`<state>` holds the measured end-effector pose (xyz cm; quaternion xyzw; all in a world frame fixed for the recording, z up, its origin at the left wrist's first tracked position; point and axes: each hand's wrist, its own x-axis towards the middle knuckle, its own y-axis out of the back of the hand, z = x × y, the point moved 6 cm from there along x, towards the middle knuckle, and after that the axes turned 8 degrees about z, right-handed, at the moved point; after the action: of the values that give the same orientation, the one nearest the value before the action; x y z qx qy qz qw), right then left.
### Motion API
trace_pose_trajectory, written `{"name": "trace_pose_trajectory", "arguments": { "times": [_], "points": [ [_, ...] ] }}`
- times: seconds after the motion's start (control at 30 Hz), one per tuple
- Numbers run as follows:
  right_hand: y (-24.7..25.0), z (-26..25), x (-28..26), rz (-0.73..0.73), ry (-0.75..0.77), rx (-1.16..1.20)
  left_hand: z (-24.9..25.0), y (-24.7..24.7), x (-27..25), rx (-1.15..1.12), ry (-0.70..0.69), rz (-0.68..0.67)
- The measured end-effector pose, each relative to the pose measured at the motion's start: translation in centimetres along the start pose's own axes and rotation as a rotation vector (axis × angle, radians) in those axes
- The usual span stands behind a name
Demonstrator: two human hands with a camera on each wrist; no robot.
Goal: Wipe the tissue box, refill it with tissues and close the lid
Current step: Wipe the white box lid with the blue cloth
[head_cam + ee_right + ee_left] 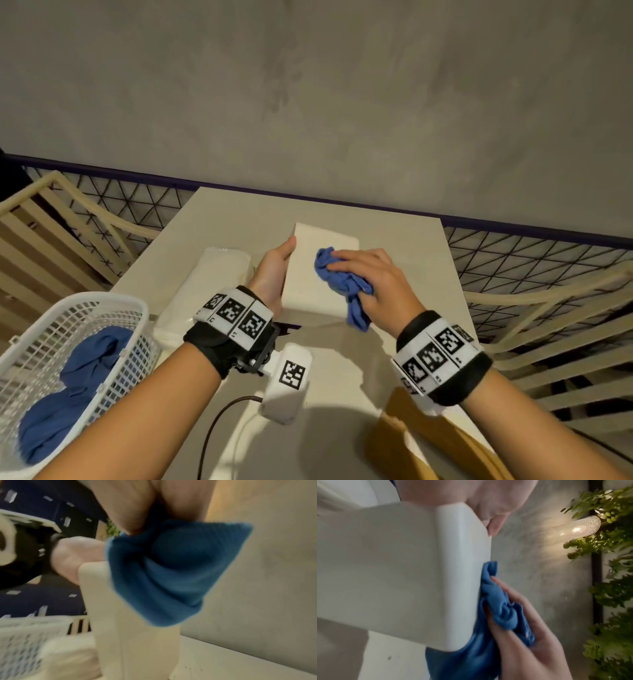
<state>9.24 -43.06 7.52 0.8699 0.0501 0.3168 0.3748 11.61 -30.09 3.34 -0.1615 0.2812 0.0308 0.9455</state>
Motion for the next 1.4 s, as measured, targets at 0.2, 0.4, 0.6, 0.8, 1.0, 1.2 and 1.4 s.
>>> {"name": "trace_pose_trajectory", "arguments": {
  "times": [0.2,0.4,0.6,0.8,1.0,1.2,1.4],
  "points": [
    [-2.7,-2.9,-0.8,-0.211,0.171,-0.007,-0.9,0.0,-0.3,0.059,-0.014,0.002],
    [-1.7,-2.5,1.8,-0.055,0.147,0.036,-0.5,-0.2,0.0,0.036,-0.101,0.033],
    [-0.8,-0.9,3.0,0.079,-0.001,0.005,0.0,-0.7,-0.6,0.091,-0.184,0.069],
    [-2.8,-0.9,2.2,0.124,-0.169,-0.011,0.1,-0.5,-1.0,0.183,-0.213,0.048],
    [-5.6,-4.3,-1.3,-0.054,0.118,-0.054,1.5,1.6,0.8,-0.052,-0.184,0.092],
    [-4.3,-2.7,-0.4,-0.048,0.156,-0.109,1.6,1.6,0.0,0.008,-0.168,0.165],
    [-0.6,-0.3,3.6,0.187,-0.205,0.030,2.0,0.8,-1.2,0.271,-0.465,0.185]
  ]
}}
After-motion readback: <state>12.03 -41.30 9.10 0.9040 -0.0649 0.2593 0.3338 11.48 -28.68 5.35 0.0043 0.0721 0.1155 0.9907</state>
